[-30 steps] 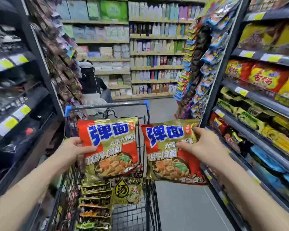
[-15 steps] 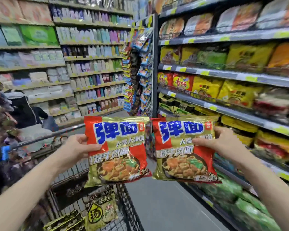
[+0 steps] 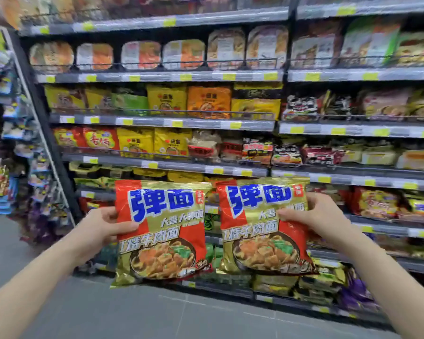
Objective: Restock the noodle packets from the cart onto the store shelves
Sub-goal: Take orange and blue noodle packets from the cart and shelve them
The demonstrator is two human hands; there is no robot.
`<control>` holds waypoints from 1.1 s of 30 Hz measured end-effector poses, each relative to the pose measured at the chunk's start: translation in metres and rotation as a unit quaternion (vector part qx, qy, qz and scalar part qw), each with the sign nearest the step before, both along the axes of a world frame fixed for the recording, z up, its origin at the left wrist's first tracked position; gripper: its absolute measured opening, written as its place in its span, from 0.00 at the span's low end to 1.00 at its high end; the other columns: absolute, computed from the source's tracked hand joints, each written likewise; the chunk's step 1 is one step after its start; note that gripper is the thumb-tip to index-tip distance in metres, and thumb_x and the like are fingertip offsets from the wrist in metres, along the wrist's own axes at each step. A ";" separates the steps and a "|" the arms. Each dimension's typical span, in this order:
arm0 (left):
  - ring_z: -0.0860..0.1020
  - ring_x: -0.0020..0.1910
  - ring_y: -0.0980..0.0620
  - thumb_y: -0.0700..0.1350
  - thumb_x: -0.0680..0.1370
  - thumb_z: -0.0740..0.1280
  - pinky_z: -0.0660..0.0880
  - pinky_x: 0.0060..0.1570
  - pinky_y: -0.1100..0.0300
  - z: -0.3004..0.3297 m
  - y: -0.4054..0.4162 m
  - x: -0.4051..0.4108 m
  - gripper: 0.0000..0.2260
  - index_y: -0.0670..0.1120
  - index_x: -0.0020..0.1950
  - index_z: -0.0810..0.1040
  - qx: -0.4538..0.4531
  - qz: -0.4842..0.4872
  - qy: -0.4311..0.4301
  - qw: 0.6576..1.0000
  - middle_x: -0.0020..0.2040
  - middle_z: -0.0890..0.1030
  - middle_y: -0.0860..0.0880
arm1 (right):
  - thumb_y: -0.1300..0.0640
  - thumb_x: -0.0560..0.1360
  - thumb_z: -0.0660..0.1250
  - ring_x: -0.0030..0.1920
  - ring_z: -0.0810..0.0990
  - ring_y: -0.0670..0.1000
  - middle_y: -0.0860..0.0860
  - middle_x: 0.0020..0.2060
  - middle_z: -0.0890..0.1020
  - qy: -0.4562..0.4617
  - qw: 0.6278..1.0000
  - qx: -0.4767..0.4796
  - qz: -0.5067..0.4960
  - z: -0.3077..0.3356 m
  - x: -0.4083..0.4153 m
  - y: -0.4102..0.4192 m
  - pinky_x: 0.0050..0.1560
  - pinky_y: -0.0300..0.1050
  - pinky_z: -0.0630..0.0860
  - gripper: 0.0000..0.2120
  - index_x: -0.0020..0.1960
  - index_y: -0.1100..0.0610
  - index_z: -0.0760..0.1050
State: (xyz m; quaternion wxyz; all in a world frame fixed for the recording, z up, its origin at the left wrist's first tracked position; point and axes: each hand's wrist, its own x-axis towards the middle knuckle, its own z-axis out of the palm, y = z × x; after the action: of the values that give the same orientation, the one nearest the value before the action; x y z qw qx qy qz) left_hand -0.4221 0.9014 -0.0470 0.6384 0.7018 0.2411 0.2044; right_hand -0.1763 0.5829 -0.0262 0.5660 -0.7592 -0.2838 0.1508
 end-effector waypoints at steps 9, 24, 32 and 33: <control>0.84 0.36 0.51 0.35 0.67 0.73 0.77 0.30 0.63 -0.010 -0.126 0.172 0.13 0.38 0.51 0.78 0.015 -0.159 0.026 0.987 0.49 0.84 0.40 | 0.58 0.65 0.77 0.39 0.86 0.53 0.53 0.40 0.86 -0.001 0.986 -0.015 -0.168 -0.008 0.045 -0.197 0.42 0.51 0.82 0.13 0.48 0.55 0.81; 0.84 0.43 0.48 0.57 0.38 0.82 0.80 0.37 0.59 -0.016 -0.301 0.330 0.45 0.40 0.51 0.79 0.014 -0.262 0.001 0.965 0.45 0.85 0.46 | 0.55 0.64 0.77 0.40 0.85 0.55 0.55 0.43 0.86 -0.008 0.970 -0.043 -0.241 -0.017 0.146 -0.375 0.42 0.51 0.82 0.15 0.49 0.57 0.81; 0.84 0.39 0.50 0.57 0.38 0.82 0.78 0.32 0.64 -0.016 -0.308 0.390 0.45 0.40 0.51 0.78 0.026 -0.249 0.009 0.968 0.43 0.86 0.45 | 0.47 0.57 0.76 0.38 0.86 0.55 0.54 0.39 0.86 0.001 0.968 -0.047 -0.245 -0.024 0.217 -0.380 0.44 0.53 0.82 0.23 0.48 0.56 0.79; 0.84 0.40 0.49 0.57 0.40 0.82 0.79 0.34 0.62 -0.018 -0.304 0.400 0.44 0.39 0.51 0.78 0.029 -0.248 0.014 0.968 0.43 0.86 0.45 | 0.48 0.59 0.77 0.38 0.85 0.55 0.54 0.39 0.86 0.006 0.969 -0.049 -0.243 -0.024 0.227 -0.378 0.43 0.52 0.82 0.22 0.49 0.57 0.79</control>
State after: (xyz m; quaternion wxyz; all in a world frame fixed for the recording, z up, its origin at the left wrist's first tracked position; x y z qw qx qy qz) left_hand -0.0220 0.5972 -0.0645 0.6449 0.7609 0.0622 0.0369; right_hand 0.0509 0.2053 -0.0503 0.5497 -0.8311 -0.0794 0.0271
